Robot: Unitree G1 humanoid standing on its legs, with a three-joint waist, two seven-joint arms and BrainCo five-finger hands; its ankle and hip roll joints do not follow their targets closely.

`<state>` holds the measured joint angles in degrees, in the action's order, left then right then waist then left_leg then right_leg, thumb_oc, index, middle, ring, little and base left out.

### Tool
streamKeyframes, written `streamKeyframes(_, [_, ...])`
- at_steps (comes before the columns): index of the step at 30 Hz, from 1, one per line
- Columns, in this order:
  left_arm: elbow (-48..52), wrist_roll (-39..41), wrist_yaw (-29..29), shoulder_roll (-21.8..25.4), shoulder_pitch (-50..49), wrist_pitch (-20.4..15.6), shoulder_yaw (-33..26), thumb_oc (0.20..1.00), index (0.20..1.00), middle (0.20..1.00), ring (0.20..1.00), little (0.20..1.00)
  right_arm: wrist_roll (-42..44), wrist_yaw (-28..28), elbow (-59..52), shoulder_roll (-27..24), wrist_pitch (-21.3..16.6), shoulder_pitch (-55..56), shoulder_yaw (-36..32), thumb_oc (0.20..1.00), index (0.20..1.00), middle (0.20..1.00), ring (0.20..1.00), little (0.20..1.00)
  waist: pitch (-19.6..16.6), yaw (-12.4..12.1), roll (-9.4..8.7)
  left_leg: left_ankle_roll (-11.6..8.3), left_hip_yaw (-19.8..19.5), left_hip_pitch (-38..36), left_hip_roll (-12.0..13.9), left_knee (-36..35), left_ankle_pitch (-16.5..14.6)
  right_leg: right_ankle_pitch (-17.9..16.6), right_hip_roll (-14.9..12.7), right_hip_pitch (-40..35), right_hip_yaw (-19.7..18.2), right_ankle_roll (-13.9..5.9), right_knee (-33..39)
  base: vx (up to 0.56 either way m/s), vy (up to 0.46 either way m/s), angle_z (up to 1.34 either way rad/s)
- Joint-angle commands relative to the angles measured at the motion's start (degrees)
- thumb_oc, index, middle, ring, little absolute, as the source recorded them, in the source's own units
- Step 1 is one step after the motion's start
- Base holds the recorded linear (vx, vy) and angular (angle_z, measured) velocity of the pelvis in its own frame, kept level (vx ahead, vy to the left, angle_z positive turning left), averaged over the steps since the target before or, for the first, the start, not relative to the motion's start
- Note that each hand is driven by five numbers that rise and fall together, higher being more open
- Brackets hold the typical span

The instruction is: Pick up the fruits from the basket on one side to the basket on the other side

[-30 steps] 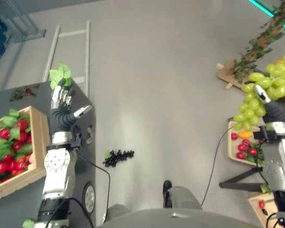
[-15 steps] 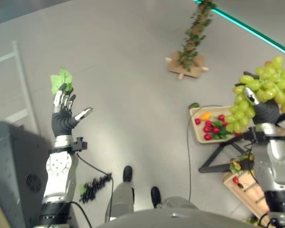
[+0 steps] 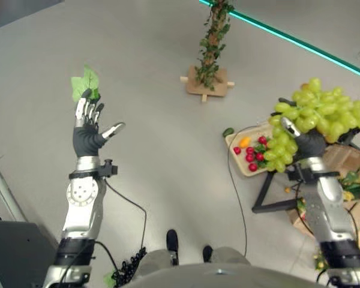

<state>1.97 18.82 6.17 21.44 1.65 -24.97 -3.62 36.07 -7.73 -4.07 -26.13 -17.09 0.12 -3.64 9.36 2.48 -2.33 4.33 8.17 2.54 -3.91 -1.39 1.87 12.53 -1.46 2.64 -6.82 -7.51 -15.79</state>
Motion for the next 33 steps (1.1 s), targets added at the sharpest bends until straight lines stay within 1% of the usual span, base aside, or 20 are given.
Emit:
streamKeyframes(1, [1.6,-1.4,0.3,2.5,-1.1,-3.3,-1.5,1.0,1.0,1.0,1.0,1.0,-0.4,-0.2,-3.2,0.5,-3.2,-1.9,-2.2,0.2,0.2,0.2,0.2,0.2,-3.2,1.5,-1.02,-2.69,1.5,1.1,0.3,6.3,-7.5,-13.9,-6.9,1.8,-2.4,-3.85,2.9,0.01,0.186,-0.18])
streamKeyframes(2, [1.8,-1.9,0.5,3.0,-0.7,-3.4,-1.3,1.0,1.0,1.0,1.0,1.0,-0.3,-0.2,-3.5,0.4,-3.3,-1.6,-2.1,0.2,0.2,0.2,0.2,0.2,-3.1,2.2,-0.69,-2.46,1.9,0.8,-0.1,5.9,-7.5,-15.4,-7.2,2.5,-2.6,-3.8,2.7,-0.01,0.097,-0.08])
streamKeyframes(4, [1.9,-2.3,0.8,3.3,-0.5,-3.4,-1.2,1.0,1.0,1.0,1.0,1.0,-0.5,0.0,-3.6,0.5,-3.3,-1.5,-2.1,0.2,0.2,0.2,0.2,0.2,-3.0,2.4,-0.6,-2.45,2.6,0.6,-0.3,5.4,-7.5,-16.4,-7.4,3.0,-2.6,-3.97,3.0,-0.02,0.11,-0.18])
streamKeyframes(5, [2.0,-2.6,1.1,3.5,-0.5,-3.4,-1.3,1.0,1.0,1.0,1.0,1.0,-0.5,0.2,-3.8,0.6,-3.4,-1.6,-1.9,0.2,0.2,0.2,0.2,0.2,-2.7,2.5,-0.65,-2.55,3.3,0.4,-0.2,5.2,-7.5,-17.1,-7.7,3.8,-1.5,-4.06,3.6,-0.08,0.099,-0.31])
streamKeyframes(6, [2.0,-2.9,1.6,3.8,-0.4,-3.4,-1.4,1.0,1.0,1.0,1.0,1.0,-0.4,0.2,-4.0,0.9,-3.6,-1.9,-1.3,0.2,0.2,0.2,0.2,0.2,-1.9,2.2,-0.67,-2.72,4.5,0.5,0.2,5.2,-7.5,-17.7,-8.1,5.2,1.8,-3.97,3.8,-0.11,0.104,-0.34])
streamKeyframes(8, [2.2,-2.8,1.9,4.3,-0.7,-3.1,-2.0,1.0,1.0,1.0,1.0,1.0,-0.2,0.2,-4.3,1.2,-3.4,-2.7,-0.5,0.2,0.2,0.2,0.2,0.2,-1.0,0.5,0.1,-2.91,6.1,0.8,1.3,5.7,-7.5,-13.7,-9.1,5.2,12.4,-2.75,-0.6,-0.12,0.133,-0.8])
streamKeyframes(9, [2.3,-2.8,1.9,4.3,-0.7,-3.1,-2.1,1.0,1.0,1.0,1.0,1.0,-0.2,0.2,-4.3,1.2,-3.4,-2.8,-0.5,0.2,0.2,0.2,0.2,0.2,-1.0,0.6,0.07,-2.92,6.1,1.0,1.3,5.7,-7.3,-13.8,-9.1,5.4,12.5,-2.66,-0.7,-0.15,0.155,-0.89])
streamKeyframes(10, [2.8,-2.8,1.7,4.4,-1.2,-3.0,-2.8,1.0,1.0,1.0,1.0,1.0,-0.2,0.1,-3.9,1.2,-3.2,-2.7,-0.2,0.2,0.2,0.2,0.2,0.2,-1.1,-0.4,0.44,-2.44,7.4,1.9,1.5,6.0,-6.8,-9.8,-8.3,3.5,17.5,-1.71,-6.4,-0.14,0.12,-0.51])
streamKeyframes(12, [3.1,-2.8,1.8,4.1,-2.1,-2.7,-3.7,1.0,1.0,1.0,1.0,1.0,-0.5,-0.3,-3.8,1.4,-2.7,-3.0,0.2,0.2,0.2,0.2,0.2,0.2,-2.0,-1.8,-0.08,-1.61,10.8,3.0,1.7,6.3,-6.8,-7.8,-8.0,0.1,21.2,-1.77,-11.4,-0.15,0.109,-0.4])
streamKeyframes(14, [3.5,-2.0,1.8,3.9,-3.2,-2.5,-4.5,1.0,1.0,1.0,1.0,1.0,-0.2,-0.6,-3.4,1.9,-2.3,-3.2,1.1,0.2,0.2,0.2,0.2,0.2,-2.9,-3.4,-1.18,-1.0,14.8,3.3,1.7,6.6,-7.2,-8.0,-7.5,-2.7,22.1,-2.28,-11.6,-0.11,0.018,-0.97])
streamKeyframes(17, [3.8,-1.2,2.0,3.6,-4.6,-2.1,-5.9,1.0,1.0,1.0,1.0,1.0,-0.1,-1.0,-2.9,1.9,-1.7,-3.8,2.8,0.2,0.2,0.2,0.2,0.2,-4.7,-6.7,-2.72,-0.28,19.7,4.6,1.5,7.0,-7.0,-9.4,-6.8,-7.4,24.5,-2.77,-6.4,-0.09,-0.053,-1.76])
streamKeyframes(18, [4.0,-1.2,2.0,3.7,-5.0,-2.1,-6.4,1.0,1.0,1.0,1.0,1.0,0.1,-1.2,-2.8,1.8,-1.4,-3.9,3.2,0.2,0.2,0.2,0.2,0.2,-5.0,-7.3,-3.19,-0.49,19.8,4.5,1.3,7.0,-8.0,-7.5,-7.1,-8.2,24.5,-2.96,-3.7,-0.03,-0.094,-0.65])
streamKeyframes(19, [4.1,-1.3,2.1,3.6,-5.4,-2.2,-6.9,1.0,1.0,1.0,1.0,1.0,0.0,-1.4,-2.8,1.8,-1.4,-4.3,3.8,0.2,0.2,0.2,0.2,0.2,-5.0,-7.8,-3.32,-0.74,21.7,4.9,2.0,7.3,-7.6,-6.3,-7.0,-8.5,25.2,-2.52,-1.1,-0.02,-0.134,-0.83])
streamKeyframes(20, [4.2,-1.2,2.1,3.3,-5.6,-2.1,-7.4,1.0,1.0,1.0,1.0,1.0,-0.1,-1.5,-3.0,1.6,-1.2,-4.1,3.7,0.2,0.2,0.2,0.2,0.2,-5.0,-8.1,-3.27,-1.11,22.5,5.1,2.8,7.7,-7.4,-4.9,-6.0,-8.9,24.2,-1.68,1.2,-0.06,-0.163,-0.74])
streamKeyframes(22, [4.0,-1.2,2.2,2.9,-5.7,-2.1,-7.4,1.0,1.0,1.0,1.0,1.0,0.6,-1.9,-3.2,1.3,-1.0,-3.6,3.6,0.2,0.2,0.2,0.2,0.2,-4.9,-8.0,-3.15,-2.01,23.2,5.8,3.9,8.8,-6.9,-3.3,-4.5,-9.8,22.8,-0.26,5.1,-0.05,-0.136,-0.69])
streamKeyframes(23, [4.0,-1.2,2.2,2.9,-5.7,-2.1,-7.4,1.0,1.0,1.0,1.0,1.0,0.6,-1.9,-3.2,1.3,-1.0,-3.6,3.6,0.2,0.2,0.2,0.2,0.2,-4.9,-8.0,-3.12,-2.03,23.2,5.8,3.9,8.8,-6.9,-3.4,-4.5,-9.8,22.8,-0.25,5.2,-0.09,-0.18,-0.36])
streamKeyframes(24, [3.6,-1.4,2.5,2.5,-5.6,-1.8,-7.6,1.0,1.0,1.0,1.0,1.0,0.6,-2.2,-3.9,0.9,-0.7,-2.6,3.0,0.2,0.2,0.2,0.2,0.2,-4.6,-7.4,-2.7,-3.07,24.2,6.3,5.2,9.0,-5.7,-1.5,-3.1,-10.1,22.3,0.94,8.1,-0.09,-0.169,-0.04])
streamKeyframes(25, [3.5,-1.6,2.5,2.2,-5.6,-1.7,-7.5,1.0,1.0,1.0,1.0,1.0,1.0,-2.5,-4.1,0.7,-0.4,-2.0,2.6,0.2,0.2,0.2,0.2,0.2,-4.5,-7.2,-2.64,-3.64,24.2,6.6,5.8,9.6,-5.3,-1.1,-2.5,-11.0,22.0,1.44,9.9,-0.13,-0.23,0.04])
streamKeyframes(29, [3.0,-1.9,2.6,1.4,-5.2,-1.3,-6.9,1.0,1.0,1.0,1.0,1.0,1.0,-2.3,-4.4,0.5,-0.6,0.2,1.0,0.2,0.2,0.2,0.2,0.2,-3.5,-5.9,-2.29,-5.26,23.9,7.1,7.3,10.1,-3.5,-0.7,-0.9,-12.1,21.2,2.71,12.1,-0.08,-0.128,0.04])
streamKeyframes(33, [2.4,-2.5,2.6,1.1,-5.0,-0.9,-6.5,1.0,1.0,1.0,1.0,1.0,1.3,-2.4,-5.0,0.8,-0.7,1.3,-0.1,0.2,0.2,0.2,0.2,0.2,-3.0,-5.0,-1.96,-5.75,22.7,7.3,7.7,9.6,-2.1,-0.4,-0.1,-12.2,20.2,3.53,12.1,-0.07,-0.093,0.04])
